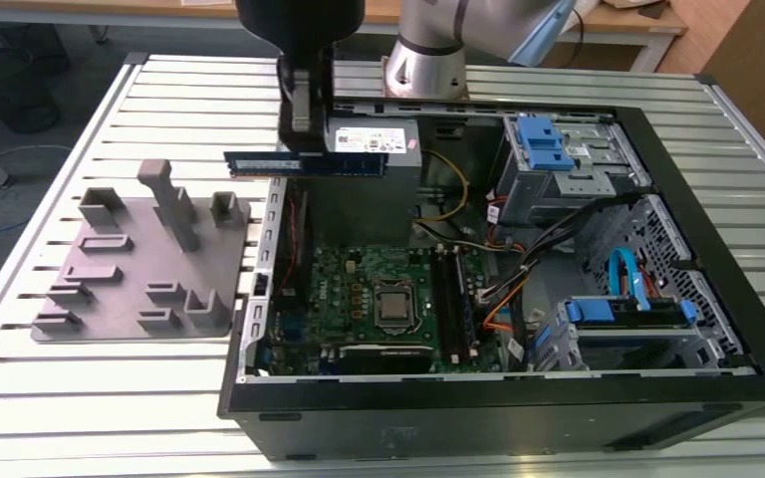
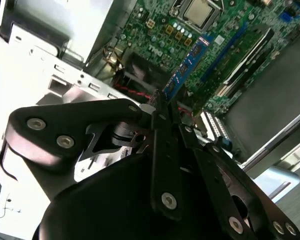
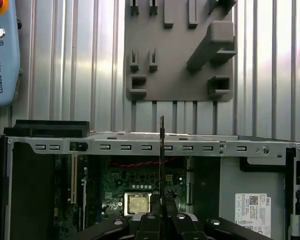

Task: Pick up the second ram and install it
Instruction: 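Pick up the second ram and move it above second insertion slot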

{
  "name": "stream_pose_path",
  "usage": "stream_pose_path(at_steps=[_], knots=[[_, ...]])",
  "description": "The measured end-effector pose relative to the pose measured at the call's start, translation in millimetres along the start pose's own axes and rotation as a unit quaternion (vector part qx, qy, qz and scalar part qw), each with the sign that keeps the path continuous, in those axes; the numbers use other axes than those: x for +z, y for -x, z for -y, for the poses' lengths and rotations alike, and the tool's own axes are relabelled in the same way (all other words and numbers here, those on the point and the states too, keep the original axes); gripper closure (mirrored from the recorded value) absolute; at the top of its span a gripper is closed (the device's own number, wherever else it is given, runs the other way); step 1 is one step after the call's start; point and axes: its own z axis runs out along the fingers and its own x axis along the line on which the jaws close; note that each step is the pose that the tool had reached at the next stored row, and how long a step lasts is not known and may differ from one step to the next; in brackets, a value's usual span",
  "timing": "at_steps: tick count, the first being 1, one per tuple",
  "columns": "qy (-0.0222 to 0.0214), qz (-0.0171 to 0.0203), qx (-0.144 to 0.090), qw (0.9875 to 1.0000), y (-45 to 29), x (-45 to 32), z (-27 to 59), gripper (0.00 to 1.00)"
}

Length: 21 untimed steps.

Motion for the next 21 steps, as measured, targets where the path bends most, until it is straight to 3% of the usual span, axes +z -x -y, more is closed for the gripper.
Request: stream_pose_path(at_steps=[11,21], knots=[[0.0003,-0.0001,0.0,1.0,0.0,-0.6,31.0,0.86],[0.0016,0.0001,0.0,1.0,0.0,-0.6,68.2,0.86]])
